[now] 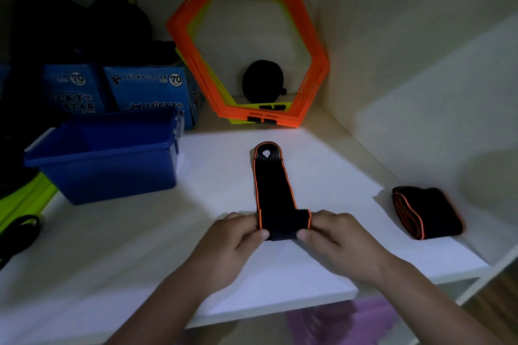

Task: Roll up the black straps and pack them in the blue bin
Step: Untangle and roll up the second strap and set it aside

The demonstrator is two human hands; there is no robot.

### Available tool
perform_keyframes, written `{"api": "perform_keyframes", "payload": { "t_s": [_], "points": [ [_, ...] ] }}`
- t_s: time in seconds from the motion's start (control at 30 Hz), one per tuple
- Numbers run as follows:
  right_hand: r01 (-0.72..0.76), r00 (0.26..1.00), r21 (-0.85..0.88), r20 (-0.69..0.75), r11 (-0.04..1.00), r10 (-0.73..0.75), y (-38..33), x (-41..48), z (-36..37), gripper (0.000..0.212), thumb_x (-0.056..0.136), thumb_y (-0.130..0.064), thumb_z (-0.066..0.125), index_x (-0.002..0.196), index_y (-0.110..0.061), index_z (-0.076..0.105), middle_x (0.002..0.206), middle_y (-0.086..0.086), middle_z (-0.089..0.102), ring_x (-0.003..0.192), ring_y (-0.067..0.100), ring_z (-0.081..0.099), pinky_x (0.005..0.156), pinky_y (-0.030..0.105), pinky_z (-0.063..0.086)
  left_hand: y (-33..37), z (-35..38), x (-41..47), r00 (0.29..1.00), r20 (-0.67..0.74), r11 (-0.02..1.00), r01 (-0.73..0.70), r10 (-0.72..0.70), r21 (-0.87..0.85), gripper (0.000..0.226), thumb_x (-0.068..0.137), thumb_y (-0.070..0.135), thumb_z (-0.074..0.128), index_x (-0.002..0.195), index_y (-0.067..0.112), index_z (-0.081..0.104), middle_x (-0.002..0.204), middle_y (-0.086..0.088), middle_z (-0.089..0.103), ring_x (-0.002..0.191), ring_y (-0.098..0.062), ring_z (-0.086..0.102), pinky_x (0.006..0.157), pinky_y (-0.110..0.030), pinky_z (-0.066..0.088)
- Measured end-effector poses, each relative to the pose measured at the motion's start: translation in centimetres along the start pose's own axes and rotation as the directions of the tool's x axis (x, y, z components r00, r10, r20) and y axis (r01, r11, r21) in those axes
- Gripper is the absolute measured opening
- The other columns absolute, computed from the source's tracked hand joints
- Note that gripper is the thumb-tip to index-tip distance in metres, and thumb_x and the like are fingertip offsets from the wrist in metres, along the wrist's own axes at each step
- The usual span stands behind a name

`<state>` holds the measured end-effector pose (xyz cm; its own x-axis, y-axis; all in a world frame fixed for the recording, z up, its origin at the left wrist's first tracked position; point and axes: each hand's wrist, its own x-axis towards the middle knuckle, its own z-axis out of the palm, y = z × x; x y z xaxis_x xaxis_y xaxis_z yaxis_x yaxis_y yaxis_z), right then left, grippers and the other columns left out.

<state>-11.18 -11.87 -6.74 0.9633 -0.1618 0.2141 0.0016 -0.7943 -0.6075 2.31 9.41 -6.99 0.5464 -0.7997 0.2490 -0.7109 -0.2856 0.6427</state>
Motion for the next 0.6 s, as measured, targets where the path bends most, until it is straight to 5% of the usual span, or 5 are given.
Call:
{"api": "perform_keyframes", "payload": {
  "t_s": [0.2,0.4,0.5,0.6],
  "points": [
    [-0.159,0.980,0.215,-0.085,0.964,0.180,-0.3,1.6,0.4,0.022,0.089,-0.043,0.060,0.097,-0.028,0.074,0.083,0.001,0.075,0.083,0.023,0.071,0.083,0.048,0.056,0.4,1.0,1.0,0.976,-0.140,0.974,0.138,-0.164,-0.181,0.019,0.093,0.027,0.062,0.108,0.035,0.072,0.096,0.015,0.077,0.093,0.001,0.070,0.085,-0.030,0.055],
    [-0.241,0.935,0.160,-0.227,0.957,0.273,-0.5,2.5,1.5,0.007,0.086,-0.030,0.075,0.093,-0.032,0.073,0.065,-0.009,0.071,0.064,0.000,0.065,0.063,0.017,0.049,0.5,1.3,2.1,0.924,-0.236,0.953,0.280,-0.301,-0.117,0.032,0.084,0.035,0.075,0.113,0.037,0.062,0.065,0.006,0.066,0.068,-0.007,0.065,0.066,-0.025,0.050],
    [-0.263,0.922,0.097,-0.269,0.960,0.280,-0.9,2.7,1.7,0.017,0.085,-0.030,0.076,0.094,-0.034,0.063,0.060,-0.006,0.065,0.064,0.001,0.062,0.056,0.010,0.041,0.7,1.2,2.2,0.941,-0.231,0.968,0.252,-0.248,-0.012,0.025,0.086,0.035,0.072,0.106,0.039,0.057,0.061,0.008,0.057,0.062,-0.005,0.058,0.059,-0.024,0.044],
    [-0.231,0.931,0.031,-0.284,0.972,0.230,-0.9,2.6,1.8,0.021,0.083,-0.027,0.076,0.097,-0.032,0.061,0.072,-0.008,0.063,0.065,0.005,0.060,0.060,0.014,0.041,0.1,1.6,1.8,0.969,-0.231,0.985,0.116,-0.085,0.127,0.016,0.090,0.032,0.065,0.104,0.039,0.066,0.085,0.015,0.052,0.082,-0.004,0.055,0.071,-0.022,0.046]
  ]
}}
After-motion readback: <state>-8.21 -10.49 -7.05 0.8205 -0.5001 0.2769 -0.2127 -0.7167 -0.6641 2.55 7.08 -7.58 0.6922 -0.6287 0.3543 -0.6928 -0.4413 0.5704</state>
